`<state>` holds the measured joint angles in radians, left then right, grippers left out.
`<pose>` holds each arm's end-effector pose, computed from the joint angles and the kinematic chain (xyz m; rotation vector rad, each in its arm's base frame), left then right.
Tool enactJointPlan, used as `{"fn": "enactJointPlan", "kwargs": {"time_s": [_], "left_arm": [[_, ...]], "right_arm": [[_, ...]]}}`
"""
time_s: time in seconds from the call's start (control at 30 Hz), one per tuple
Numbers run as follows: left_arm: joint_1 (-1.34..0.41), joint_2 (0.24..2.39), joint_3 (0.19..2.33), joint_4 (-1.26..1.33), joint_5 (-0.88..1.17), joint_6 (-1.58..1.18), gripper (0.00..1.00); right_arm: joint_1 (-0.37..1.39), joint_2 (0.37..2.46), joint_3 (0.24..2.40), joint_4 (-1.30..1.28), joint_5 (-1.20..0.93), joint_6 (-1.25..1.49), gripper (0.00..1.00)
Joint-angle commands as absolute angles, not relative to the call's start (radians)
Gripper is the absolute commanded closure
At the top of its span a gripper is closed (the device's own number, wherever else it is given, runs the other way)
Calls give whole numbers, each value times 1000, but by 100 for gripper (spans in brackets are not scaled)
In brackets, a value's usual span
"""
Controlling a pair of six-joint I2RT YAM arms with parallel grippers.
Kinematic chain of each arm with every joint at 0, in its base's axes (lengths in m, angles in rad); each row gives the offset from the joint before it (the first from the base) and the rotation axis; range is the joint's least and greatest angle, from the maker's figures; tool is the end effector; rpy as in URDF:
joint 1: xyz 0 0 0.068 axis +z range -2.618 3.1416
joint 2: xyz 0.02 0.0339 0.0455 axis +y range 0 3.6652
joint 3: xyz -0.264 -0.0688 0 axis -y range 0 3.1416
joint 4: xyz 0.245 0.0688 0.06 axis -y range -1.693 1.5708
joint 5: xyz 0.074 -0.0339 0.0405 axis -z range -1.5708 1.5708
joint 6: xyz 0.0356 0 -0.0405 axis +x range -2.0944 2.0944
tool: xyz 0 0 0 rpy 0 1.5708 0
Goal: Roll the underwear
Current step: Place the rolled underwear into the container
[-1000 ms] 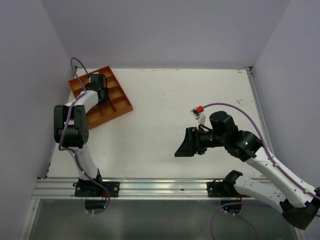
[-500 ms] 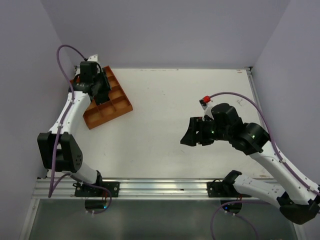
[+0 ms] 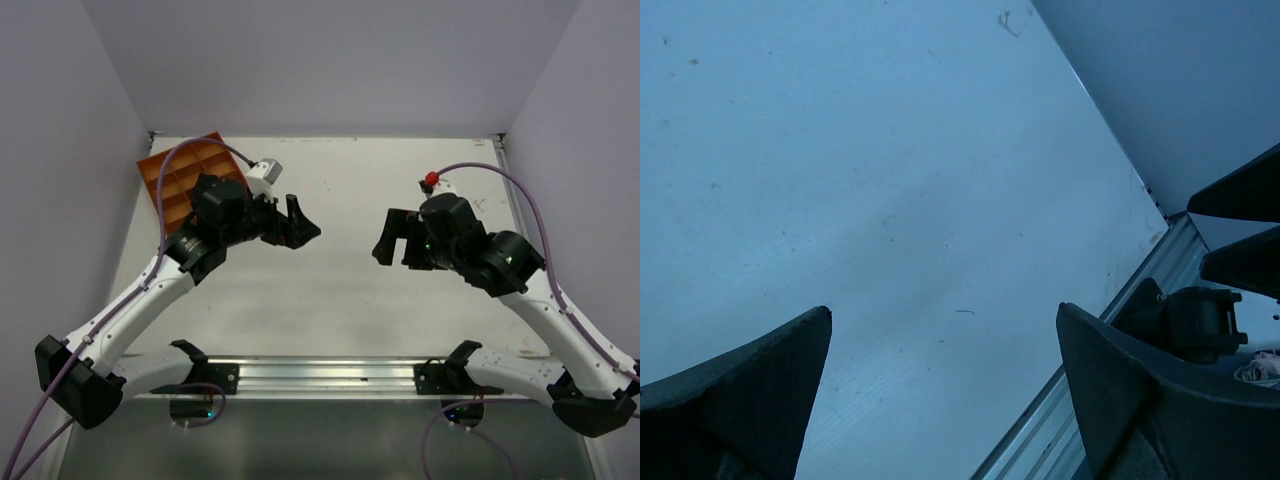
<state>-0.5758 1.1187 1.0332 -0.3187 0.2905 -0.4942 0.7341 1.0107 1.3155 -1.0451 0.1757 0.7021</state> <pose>0.2069 -0.1465 0.3473 0.2858 2.0723 -0.9626 0.1348 0.1133 0.3944 0.0538 2.3560 0.5269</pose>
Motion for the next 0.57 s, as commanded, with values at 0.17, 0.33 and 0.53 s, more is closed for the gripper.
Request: {"fn": "enactJointPlan", "kwargs": {"time_s": [0.17, 0.33, 0.53], "left_arm": [[-577, 999, 1014, -328, 319, -456, 0], [-577, 966, 1002, -319, 342, -460, 0], [-577, 945, 973, -292, 367, -457, 0]], "right_arm": [[738, 1014, 1388, -1066, 285, 741, 1], [738, 1005, 1378, -1039, 282, 741, 1], [738, 989, 1364, -1029, 307, 753, 1]]}}
